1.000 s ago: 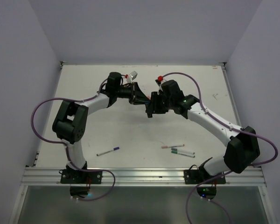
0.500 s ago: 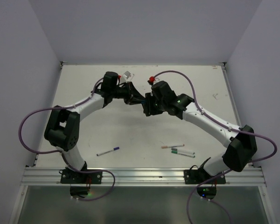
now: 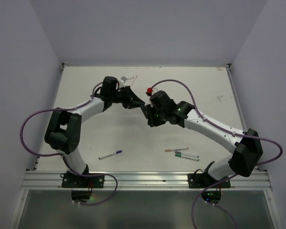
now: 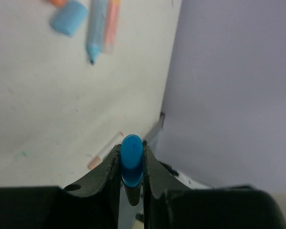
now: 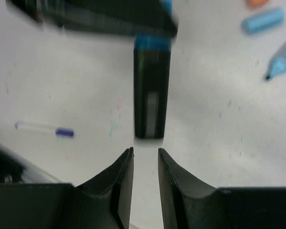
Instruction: Open the pen caps
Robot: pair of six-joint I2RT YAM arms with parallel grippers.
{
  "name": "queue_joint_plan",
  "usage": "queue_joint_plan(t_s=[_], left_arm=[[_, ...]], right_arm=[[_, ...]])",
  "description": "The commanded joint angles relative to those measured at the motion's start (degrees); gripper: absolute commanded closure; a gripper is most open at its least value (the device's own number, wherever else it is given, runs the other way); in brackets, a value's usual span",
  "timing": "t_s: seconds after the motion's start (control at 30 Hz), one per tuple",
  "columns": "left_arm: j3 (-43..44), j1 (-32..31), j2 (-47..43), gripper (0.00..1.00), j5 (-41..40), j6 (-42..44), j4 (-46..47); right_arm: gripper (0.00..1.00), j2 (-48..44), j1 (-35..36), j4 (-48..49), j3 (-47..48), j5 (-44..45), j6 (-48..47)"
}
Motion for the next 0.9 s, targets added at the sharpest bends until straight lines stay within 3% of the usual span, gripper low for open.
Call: queue_joint_plan(t_s=[0.0, 0.1, 0.13, 0.23, 0.3, 0.53, 0.7, 0.87], left_arm=[[-0.4, 6.7, -0.8, 1.00, -12.8, -1.1, 8.2], [-5.3, 6.7, -0.4, 1.00, -7.5, -7.3, 22.1], [-6.6, 6.7, 1.4, 1.00, -5.2, -9.8, 33.5], [-6.6, 6.7, 3.2, 1.00, 0.4, -11.6, 38.2], [-5.9, 6.8, 2.2, 1.00, 0.2, -6.3, 35.5], [2.2, 6.9, 0.8, 1.00, -5.7, 16.3, 7.4], [8.4, 6.9, 2.8, 1.00, -8.4, 23.2, -3.6], [11.9, 6.9, 6.2, 1.00, -5.8, 25.7, -5.7]], right_arm=[[1.00, -3.9, 3.6, -18.3, -1.2, -1.8, -1.3], [1.00, -6.0, 3.4, -16.3, -2.9, -3.9, -1.1], [1.00, -7.3, 3.3, -14.6, -3.7, -7.6, -0.7], [1.00, -7.8, 3.1, -9.2, -5.9, -13.1, 2.6], [1.00, -7.7, 3.1, -7.1, -7.2, -13.8, 3.9], [1.00, -11.1, 2.3, -6.4, -10.7, -10.5, 7.8], [1.00, -14.3, -5.2, -8.2, -11.7, -13.0, 5.5], [1.00, -14.4, -14.8, -12.1, -10.3, -16.2, 0.5]])
